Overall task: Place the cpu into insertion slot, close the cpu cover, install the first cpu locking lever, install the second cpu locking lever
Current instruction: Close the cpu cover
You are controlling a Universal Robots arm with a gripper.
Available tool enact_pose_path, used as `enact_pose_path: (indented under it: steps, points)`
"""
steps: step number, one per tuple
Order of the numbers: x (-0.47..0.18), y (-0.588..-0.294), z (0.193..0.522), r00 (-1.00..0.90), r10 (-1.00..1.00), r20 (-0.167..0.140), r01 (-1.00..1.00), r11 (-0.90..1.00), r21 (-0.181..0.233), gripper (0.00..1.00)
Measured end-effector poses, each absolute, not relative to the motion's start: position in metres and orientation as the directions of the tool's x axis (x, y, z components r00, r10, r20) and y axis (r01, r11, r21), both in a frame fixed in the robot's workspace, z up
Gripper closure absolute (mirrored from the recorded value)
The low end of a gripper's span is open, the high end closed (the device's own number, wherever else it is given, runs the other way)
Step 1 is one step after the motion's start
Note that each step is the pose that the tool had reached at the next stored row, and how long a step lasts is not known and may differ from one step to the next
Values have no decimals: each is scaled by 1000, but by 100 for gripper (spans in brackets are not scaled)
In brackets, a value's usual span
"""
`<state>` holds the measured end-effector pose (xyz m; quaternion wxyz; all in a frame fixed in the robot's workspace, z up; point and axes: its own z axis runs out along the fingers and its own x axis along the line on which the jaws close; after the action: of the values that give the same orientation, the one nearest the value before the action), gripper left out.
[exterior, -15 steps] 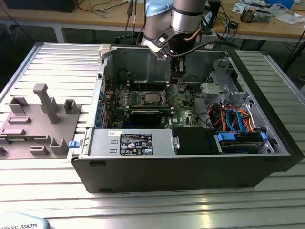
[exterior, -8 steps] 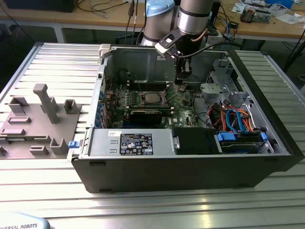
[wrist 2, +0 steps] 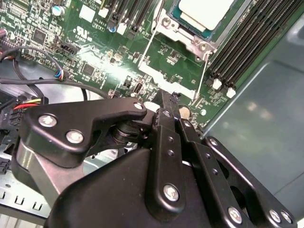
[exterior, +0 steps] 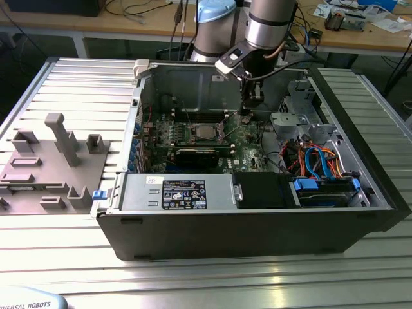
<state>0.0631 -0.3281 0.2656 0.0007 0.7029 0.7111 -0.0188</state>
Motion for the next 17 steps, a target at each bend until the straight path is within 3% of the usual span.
enact_pose_path:
  steps: [17]
  points:
    - [72,-328,248,-17,1000,-26,999,16,-34,89]
